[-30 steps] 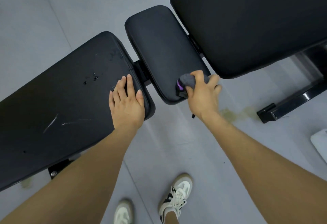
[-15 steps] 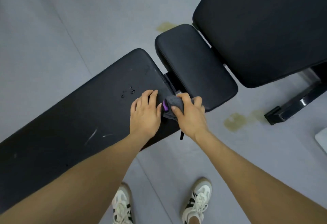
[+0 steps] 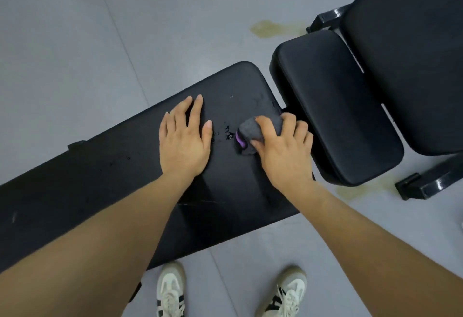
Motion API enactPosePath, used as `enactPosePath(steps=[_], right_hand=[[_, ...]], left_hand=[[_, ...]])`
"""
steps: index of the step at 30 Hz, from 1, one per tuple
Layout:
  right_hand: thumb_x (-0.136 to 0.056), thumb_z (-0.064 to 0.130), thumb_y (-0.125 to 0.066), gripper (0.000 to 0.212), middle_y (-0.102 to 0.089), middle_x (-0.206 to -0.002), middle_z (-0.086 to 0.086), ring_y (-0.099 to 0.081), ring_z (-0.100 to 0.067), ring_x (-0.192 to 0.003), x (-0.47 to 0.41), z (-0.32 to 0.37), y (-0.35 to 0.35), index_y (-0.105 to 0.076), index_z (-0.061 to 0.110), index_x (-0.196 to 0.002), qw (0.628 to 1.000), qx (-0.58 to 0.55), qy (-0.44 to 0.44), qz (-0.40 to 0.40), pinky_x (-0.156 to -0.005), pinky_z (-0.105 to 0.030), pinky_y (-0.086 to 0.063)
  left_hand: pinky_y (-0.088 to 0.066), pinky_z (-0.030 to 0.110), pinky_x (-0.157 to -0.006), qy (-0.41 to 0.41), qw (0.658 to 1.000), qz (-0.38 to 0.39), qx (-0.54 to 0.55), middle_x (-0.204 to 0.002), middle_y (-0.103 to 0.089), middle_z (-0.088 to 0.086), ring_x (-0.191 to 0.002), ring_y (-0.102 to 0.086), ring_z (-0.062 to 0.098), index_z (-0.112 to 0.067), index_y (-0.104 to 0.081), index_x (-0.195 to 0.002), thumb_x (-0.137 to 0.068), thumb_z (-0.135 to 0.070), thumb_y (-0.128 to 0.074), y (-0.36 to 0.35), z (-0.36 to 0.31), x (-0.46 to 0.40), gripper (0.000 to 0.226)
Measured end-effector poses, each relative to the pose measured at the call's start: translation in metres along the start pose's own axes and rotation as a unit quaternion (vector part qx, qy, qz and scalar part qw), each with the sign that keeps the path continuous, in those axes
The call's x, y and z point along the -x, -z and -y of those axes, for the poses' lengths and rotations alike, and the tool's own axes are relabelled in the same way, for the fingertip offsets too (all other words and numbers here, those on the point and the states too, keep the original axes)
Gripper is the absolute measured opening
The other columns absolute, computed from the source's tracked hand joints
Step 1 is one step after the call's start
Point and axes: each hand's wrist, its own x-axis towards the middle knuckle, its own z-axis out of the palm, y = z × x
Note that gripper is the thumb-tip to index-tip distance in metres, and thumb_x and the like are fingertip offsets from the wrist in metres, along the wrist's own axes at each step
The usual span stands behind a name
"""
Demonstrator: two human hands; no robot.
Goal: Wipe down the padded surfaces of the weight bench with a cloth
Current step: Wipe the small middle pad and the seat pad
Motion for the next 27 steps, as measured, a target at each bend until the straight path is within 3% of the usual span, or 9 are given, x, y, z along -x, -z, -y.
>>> enactPosePath(steps=[3, 7, 11, 15, 18, 21, 24, 27], right_hand=[[-0.088, 0.039, -0.056, 0.037, -0.048, -0.119, -0.021, -0.048, -0.039, -0.095, -0.062, 0.015, -0.003, -0.052, 0.021, -0.120, 1.000, -0.006, 0.004, -0.029, -0.077, -0.045, -0.040], [-0.096, 0.040, -0.043, 0.039, -0.035, -0.133, -0.019, -0.037, -0.037, -0.113, -0.109, 0.029, -0.004, -0.040, 0.021, -0.130, 1.000, -0.013, 0.013, 0.001, -0.089, -0.043, -0.034], [-0.088, 0.034, -0.056, 0.036, -0.046, -0.120, -0.020, -0.046, -0.037, -0.096, -0.065, 0.012, -0.001, -0.051, 0.020, -0.121, 0.998, -0.039, 0.038, -0.024, -0.077, -0.044, -0.040], [-0.078, 0.029, -0.070, 0.040, -0.052, -0.109, -0.019, -0.049, -0.036, -0.085, 0.000, -0.011, 0.005, -0.056, 0.021, -0.115, 0.998, -0.054, 0.040, 0.007, -0.069, -0.044, -0.045], [-0.077, 0.029, -0.073, 0.038, -0.054, -0.105, -0.021, -0.050, -0.038, -0.081, -0.015, -0.010, 0.002, -0.060, 0.019, -0.111, 0.998, -0.055, 0.040, 0.015, -0.066, -0.044, -0.045], [-0.086, 0.034, -0.062, 0.038, -0.048, -0.117, -0.022, -0.046, -0.040, -0.093, -0.069, 0.004, 0.000, -0.054, 0.019, -0.120, 0.998, -0.048, 0.049, 0.000, -0.076, -0.046, -0.040], [-0.095, 0.041, -0.045, 0.042, -0.033, -0.131, -0.018, -0.035, -0.038, -0.112, -0.121, 0.019, 0.001, -0.039, 0.022, -0.132, 0.997, -0.045, 0.042, 0.036, -0.092, -0.044, -0.031], [-0.095, 0.041, -0.043, 0.042, -0.031, -0.133, -0.017, -0.033, -0.039, -0.115, -0.135, 0.025, 0.000, -0.037, 0.022, -0.132, 0.996, -0.065, 0.046, 0.040, -0.095, -0.045, -0.030]], left_hand=[[-0.014, 0.037, -0.115, 0.012, 1.000, -0.010, 0.001, -0.149, -0.027, -0.002, -0.136, -0.025, 0.022, -0.028, -0.021, -0.147, -0.098, -0.042, -0.028, -0.004, 0.000, -0.001, 0.052], [-0.013, 0.036, -0.114, 0.011, 1.000, -0.007, -0.001, -0.149, -0.028, -0.003, -0.134, -0.024, 0.020, -0.030, -0.022, -0.147, -0.097, -0.043, -0.026, -0.005, 0.001, 0.000, 0.052], [-0.013, 0.035, -0.114, 0.013, 1.000, -0.005, -0.008, -0.148, -0.029, -0.002, -0.134, -0.025, 0.020, -0.029, -0.022, -0.147, -0.095, -0.046, -0.021, -0.004, 0.002, 0.000, 0.055], [-0.015, 0.036, -0.115, 0.013, 1.000, -0.006, -0.009, -0.147, -0.032, 0.000, -0.131, -0.029, 0.021, -0.026, -0.025, -0.146, -0.094, -0.045, -0.021, -0.003, 0.002, -0.001, 0.056], [-0.016, 0.037, -0.114, 0.013, 1.000, -0.014, -0.008, -0.145, -0.035, 0.001, -0.129, -0.032, 0.022, -0.025, -0.028, -0.145, -0.094, -0.044, -0.024, -0.004, 0.002, -0.002, 0.055], [-0.018, 0.037, -0.113, 0.010, 1.000, -0.022, -0.011, -0.143, -0.037, 0.002, -0.128, -0.033, 0.021, -0.024, -0.030, -0.145, -0.093, -0.043, -0.027, -0.005, 0.002, -0.002, 0.055], [-0.016, 0.036, -0.114, 0.009, 1.000, -0.020, -0.013, -0.144, -0.037, 0.001, -0.129, -0.033, 0.021, -0.025, -0.029, -0.145, -0.093, -0.043, -0.026, -0.005, 0.002, -0.002, 0.055], [-0.013, 0.033, -0.113, 0.008, 0.999, -0.027, -0.017, -0.143, -0.037, 0.001, -0.128, -0.032, 0.019, -0.025, -0.029, -0.145, -0.094, -0.043, -0.027, -0.005, 0.003, -0.002, 0.055]])
